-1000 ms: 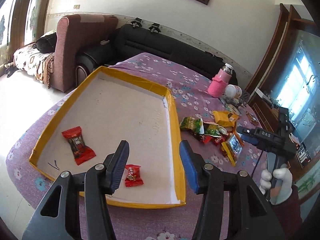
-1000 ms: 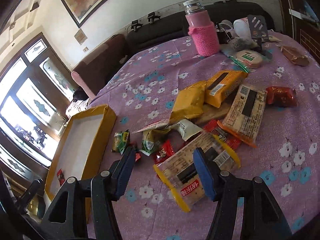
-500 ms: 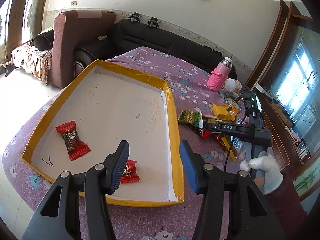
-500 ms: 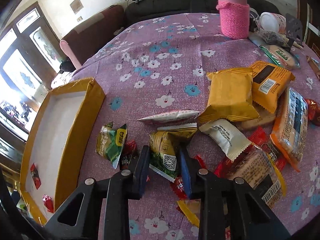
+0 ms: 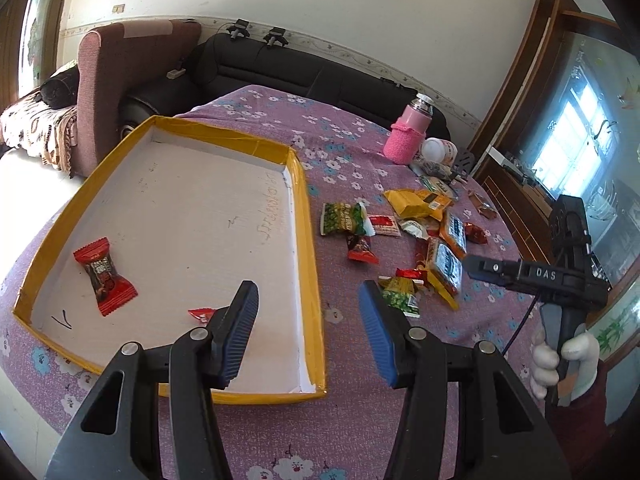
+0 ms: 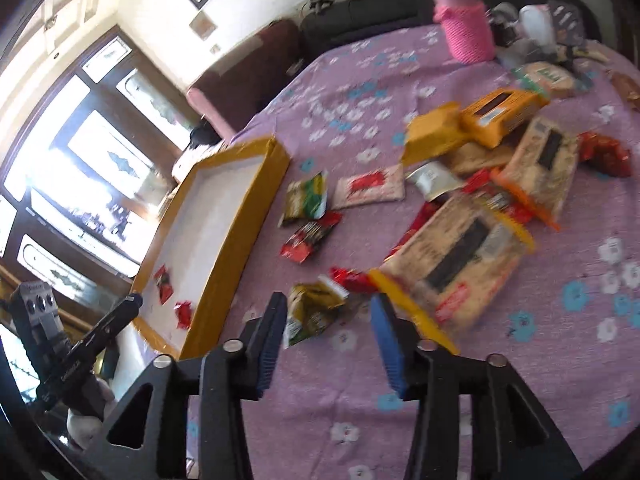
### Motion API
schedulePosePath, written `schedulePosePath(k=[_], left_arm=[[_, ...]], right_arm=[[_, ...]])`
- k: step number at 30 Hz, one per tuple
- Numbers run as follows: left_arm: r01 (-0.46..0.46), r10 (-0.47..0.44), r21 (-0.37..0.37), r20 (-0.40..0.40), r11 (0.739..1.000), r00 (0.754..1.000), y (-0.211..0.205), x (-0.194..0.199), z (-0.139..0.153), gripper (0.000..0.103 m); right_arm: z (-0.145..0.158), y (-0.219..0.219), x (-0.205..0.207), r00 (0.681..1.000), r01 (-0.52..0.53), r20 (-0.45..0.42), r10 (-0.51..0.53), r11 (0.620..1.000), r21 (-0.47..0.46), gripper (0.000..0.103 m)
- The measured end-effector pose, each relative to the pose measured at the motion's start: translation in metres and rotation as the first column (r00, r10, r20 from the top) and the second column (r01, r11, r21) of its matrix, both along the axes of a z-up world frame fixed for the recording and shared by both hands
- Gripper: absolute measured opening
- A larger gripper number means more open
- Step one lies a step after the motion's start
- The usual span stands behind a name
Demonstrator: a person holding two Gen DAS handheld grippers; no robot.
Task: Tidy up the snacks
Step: 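Grasp a cracker pack with the right gripper while the left gripper grasps a green snack pack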
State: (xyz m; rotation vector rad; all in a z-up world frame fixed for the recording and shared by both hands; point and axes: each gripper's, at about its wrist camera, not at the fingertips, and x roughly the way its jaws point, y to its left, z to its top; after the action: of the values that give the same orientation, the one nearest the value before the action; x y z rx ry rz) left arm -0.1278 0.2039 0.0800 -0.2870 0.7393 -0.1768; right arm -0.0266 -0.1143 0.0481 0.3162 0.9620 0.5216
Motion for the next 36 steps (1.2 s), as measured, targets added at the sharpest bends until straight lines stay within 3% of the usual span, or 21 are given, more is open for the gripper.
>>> schedulePosePath(k=[7, 10, 16, 20, 23, 29, 36], left_arm=[[0.086, -0.086, 0.026, -0.023, 0.996, 0.996, -0.032, 0.004, -0.007, 0.051], [0.102, -0.101, 0.033, -0.032, 0.994, 0.994, -0.04, 0.006, -0.009, 0.051], [0.147, -0.145, 0.031, -0.042, 0.989, 0.989, -0.059, 0.009, -0.012, 0.051], [0.188, -0.185, 0.042, -0.052, 0.981, 0.981, -0.073, 0.013, -0.015, 0.051], [0.214, -0.211, 0.051, -0.058, 0.976, 0.976, -0.085, 0.018, -0.019, 0.051], [0.26, -0.254, 0.086, -0.078, 0.962, 0.964, -0.115, 0.034, -0.028, 0.051], [0.292, -0.274, 0.163, -0.124, 0.943, 0.954, -0.145, 0.073, -0.048, 0.051]], right_arm=[[-0.026, -0.033, 0.017, 0.979, 0.195, -0.063, -0.196, 0.981, -0.022, 0.069], [-0.042, -0.04, 0.032, 0.95, 0.285, -0.142, -0.278, 0.958, 0.031, 0.069], [-0.049, -0.029, 0.06, 0.886, 0.431, -0.176, -0.428, 0.902, -0.025, 0.078], [-0.047, -0.004, 0.063, 0.902, 0.394, -0.12, -0.415, 0.904, -0.168, 0.082], [-0.047, 0.009, 0.059, 0.923, 0.356, -0.055, -0.382, 0.897, -0.262, 0.079], [-0.049, -0.012, 0.041, 0.936, 0.338, -0.035, -0.35, 0.923, -0.186, 0.074], [-0.047, -0.054, 0.012, 0.929, 0.37, -0.007, -0.37, 0.929, -0.008, 0.074]])
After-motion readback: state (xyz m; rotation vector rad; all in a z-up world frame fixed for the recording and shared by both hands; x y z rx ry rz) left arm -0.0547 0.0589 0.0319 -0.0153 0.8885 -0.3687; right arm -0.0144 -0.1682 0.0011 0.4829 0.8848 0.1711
